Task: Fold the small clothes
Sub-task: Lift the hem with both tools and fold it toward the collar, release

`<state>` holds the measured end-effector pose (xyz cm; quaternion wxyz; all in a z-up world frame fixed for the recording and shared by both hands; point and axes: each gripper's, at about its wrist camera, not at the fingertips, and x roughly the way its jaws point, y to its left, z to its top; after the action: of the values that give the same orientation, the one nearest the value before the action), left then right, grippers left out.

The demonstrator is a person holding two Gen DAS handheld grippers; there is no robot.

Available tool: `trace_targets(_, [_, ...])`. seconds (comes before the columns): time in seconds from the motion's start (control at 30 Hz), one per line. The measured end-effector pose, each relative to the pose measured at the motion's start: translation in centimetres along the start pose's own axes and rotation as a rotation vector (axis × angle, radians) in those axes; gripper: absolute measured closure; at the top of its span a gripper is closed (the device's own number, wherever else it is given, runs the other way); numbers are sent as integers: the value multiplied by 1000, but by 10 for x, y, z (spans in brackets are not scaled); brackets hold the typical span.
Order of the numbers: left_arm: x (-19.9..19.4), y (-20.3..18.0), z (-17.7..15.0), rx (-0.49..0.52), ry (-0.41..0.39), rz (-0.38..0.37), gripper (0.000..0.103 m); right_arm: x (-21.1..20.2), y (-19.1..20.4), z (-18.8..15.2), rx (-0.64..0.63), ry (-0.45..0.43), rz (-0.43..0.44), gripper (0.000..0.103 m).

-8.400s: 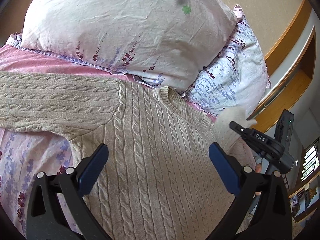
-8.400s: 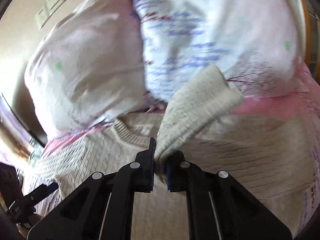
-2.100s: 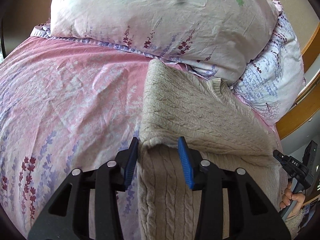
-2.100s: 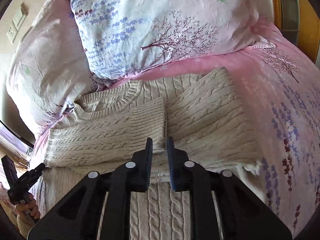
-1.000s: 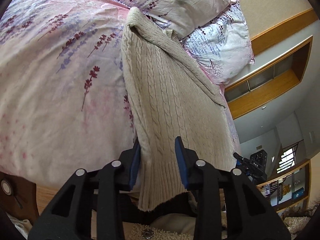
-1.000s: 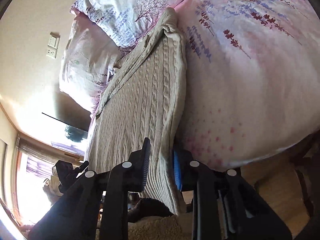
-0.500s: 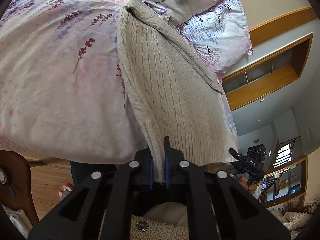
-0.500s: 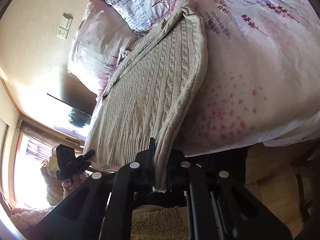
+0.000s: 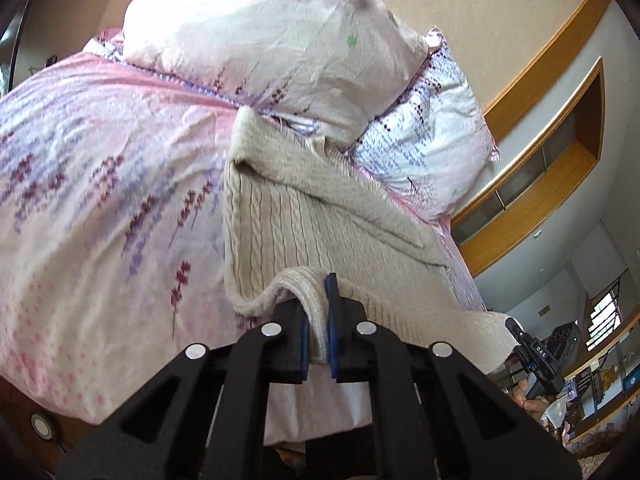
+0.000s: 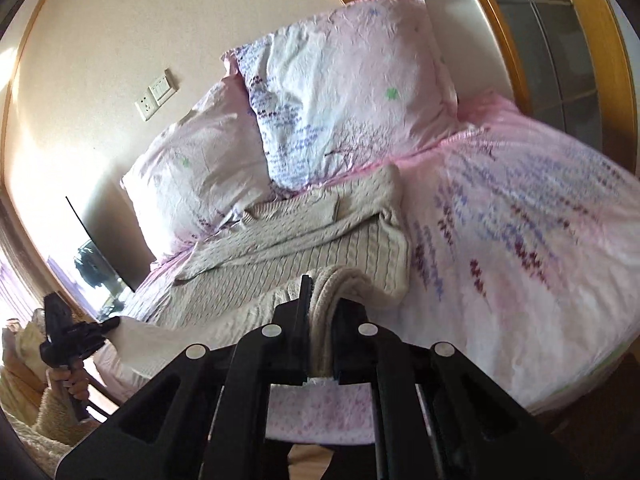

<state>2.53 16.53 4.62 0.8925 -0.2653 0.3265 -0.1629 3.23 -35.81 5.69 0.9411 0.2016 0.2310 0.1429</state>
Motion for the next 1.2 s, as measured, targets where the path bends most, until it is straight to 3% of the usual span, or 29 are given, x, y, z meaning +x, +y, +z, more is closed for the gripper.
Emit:
trace_targets(0.1, [0,-14,23,69,-73,49,96,5,17,16,-112,-75,-60,96])
trace_targets(0.27, [17,-37,61,179,-129,134,96,26,40,46,-254,-173,-158,96])
trace_targets(0.5, [61,-46,111,211,-143,193,96,77,49,78,-304,-185,-240,96])
trace_targets(0.63, [92,-45,135,210,-139,225,96,107,48,94,-297,-163,-275,96])
trace_targets(0.87, [153,-18,166,99,-100,240,96,166,33,114,-259,-110,-316,96])
trace_targets(1.2, [227,13,174,35,-3,288,96,251,-24,119,-19,105,-329,95])
